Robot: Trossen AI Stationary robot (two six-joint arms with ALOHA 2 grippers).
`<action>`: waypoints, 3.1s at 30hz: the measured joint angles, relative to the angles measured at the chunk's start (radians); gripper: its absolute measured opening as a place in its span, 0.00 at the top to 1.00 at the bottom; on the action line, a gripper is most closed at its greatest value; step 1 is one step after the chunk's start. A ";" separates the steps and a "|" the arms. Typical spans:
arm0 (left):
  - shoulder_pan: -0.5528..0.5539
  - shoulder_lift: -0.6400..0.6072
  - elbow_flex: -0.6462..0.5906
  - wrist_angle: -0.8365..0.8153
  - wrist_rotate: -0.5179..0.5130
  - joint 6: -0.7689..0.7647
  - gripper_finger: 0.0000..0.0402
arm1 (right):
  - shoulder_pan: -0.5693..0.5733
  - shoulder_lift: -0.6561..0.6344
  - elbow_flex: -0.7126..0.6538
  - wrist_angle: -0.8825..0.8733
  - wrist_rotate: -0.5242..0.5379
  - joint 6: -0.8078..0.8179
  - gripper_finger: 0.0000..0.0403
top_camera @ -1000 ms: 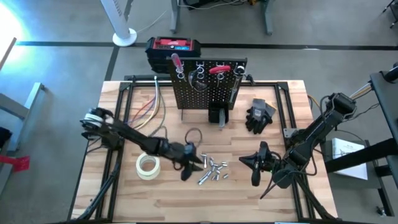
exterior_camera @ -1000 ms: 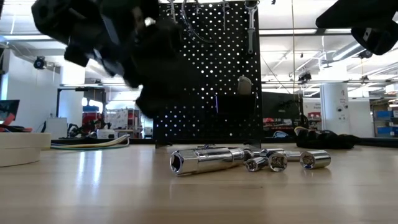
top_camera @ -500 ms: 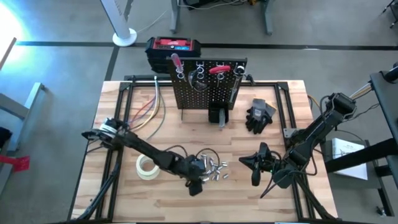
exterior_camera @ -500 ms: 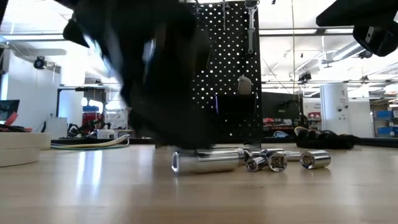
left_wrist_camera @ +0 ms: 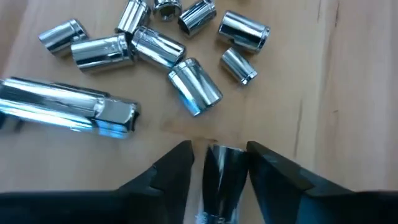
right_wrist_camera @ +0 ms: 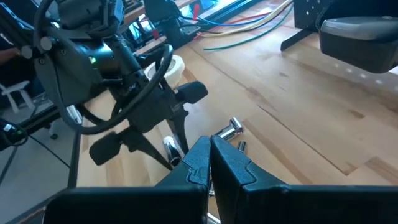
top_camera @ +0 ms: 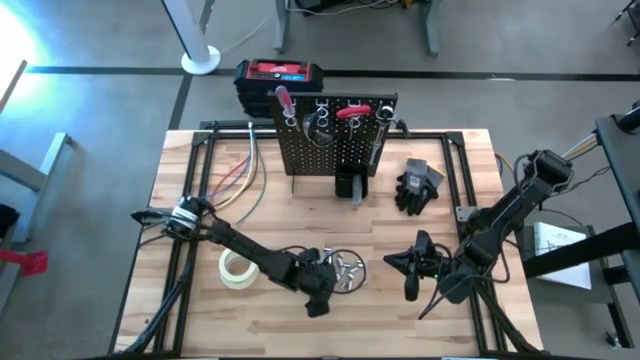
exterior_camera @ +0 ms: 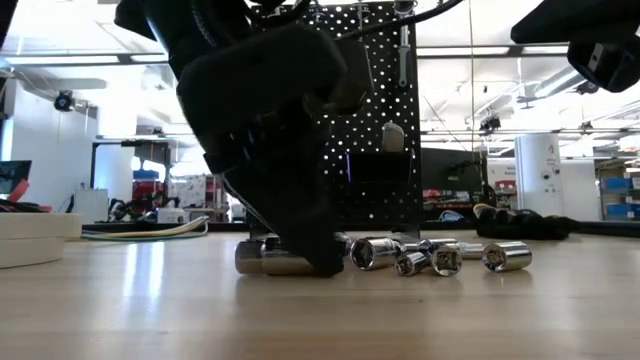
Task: Hang tools onto peg board
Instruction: Put the bottom extension bar into the black bin on the peg board, then put the extension bar into the black bin on the peg board
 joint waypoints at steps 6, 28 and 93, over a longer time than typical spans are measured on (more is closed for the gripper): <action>0.000 -0.017 -0.004 -0.027 -0.001 0.094 0.81 | 0.000 0.004 0.000 -0.001 0.000 -0.001 0.99; 0.229 -0.518 -0.189 0.088 -0.136 0.333 0.81 | 0.000 0.010 0.000 0.001 0.001 0.011 0.99; 0.182 -0.507 -0.341 0.245 -0.125 0.436 0.61 | 0.010 0.011 0.000 -0.032 0.008 -0.028 0.99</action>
